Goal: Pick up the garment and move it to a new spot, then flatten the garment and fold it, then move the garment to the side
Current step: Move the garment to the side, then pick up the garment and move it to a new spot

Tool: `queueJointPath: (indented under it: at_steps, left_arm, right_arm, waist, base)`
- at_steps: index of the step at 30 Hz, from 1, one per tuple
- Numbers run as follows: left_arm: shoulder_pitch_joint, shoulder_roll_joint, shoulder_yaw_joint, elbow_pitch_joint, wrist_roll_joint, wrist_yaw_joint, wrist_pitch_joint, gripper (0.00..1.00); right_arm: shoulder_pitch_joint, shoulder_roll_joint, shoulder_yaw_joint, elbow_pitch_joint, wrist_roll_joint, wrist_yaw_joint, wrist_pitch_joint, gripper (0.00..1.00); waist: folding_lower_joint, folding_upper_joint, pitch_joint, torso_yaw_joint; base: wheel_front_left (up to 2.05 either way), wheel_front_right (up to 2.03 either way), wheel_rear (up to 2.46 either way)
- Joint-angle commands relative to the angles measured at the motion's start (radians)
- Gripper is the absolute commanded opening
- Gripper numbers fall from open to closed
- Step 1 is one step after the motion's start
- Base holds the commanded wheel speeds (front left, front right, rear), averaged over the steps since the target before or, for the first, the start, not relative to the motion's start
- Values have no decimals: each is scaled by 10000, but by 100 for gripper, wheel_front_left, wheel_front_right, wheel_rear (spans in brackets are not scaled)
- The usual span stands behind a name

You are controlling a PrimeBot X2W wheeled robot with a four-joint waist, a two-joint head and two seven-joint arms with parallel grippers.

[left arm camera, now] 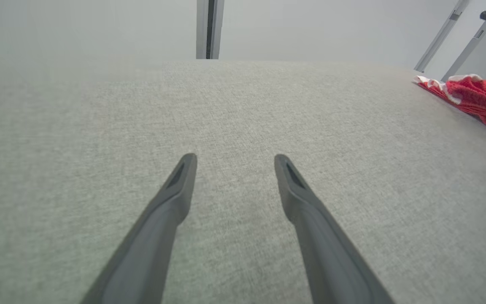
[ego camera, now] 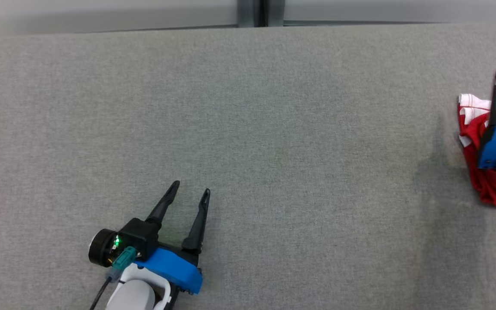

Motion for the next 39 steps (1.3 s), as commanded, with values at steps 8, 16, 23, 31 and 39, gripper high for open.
queueJointPath:
  at_steps: [8, 16, 23, 31, 39]
  left_arm:
    - [387, -335, 1752, -134, 263, 17, 0, 100]
    - [1024, -519, 2906, -146, 492, 17, -2, 100]
    - [1585, -642, 3371, -163, 681, 17, -1, 100]
    - [2583, -759, 3510, -220, 684, 17, -1, 100]
    - [2870, -785, 3469, -286, 741, 17, -1, 100]
  right_arm:
    - [1271, 1659, 1483, -1446, 2024, -7, -535, 100]
    - [3879, 1723, 3166, -2345, 4986, -5, -541, 100]
    - [5329, 1740, 3791, -2423, 5743, -5, -543, 100]
    - [6431, 1743, 4253, -2472, 6152, -5, -544, 100]
    - [6789, 1746, 4404, -2658, 6349, -5, -543, 100]
  waist:
    - [-1, 0, -890, 731]
    - [-1, 0, -1701, 1320]
    - [-1, 0, -2456, 1557]
    - [-1, 0, -3357, 1449]
    - [-1, 0, -3470, 1375]
  base:
    - [0, 0, 0]
    - [0, 0, 0]
    - [0, 0, 0]
    - [0, 0, 0]
    - [0, 0, 0]
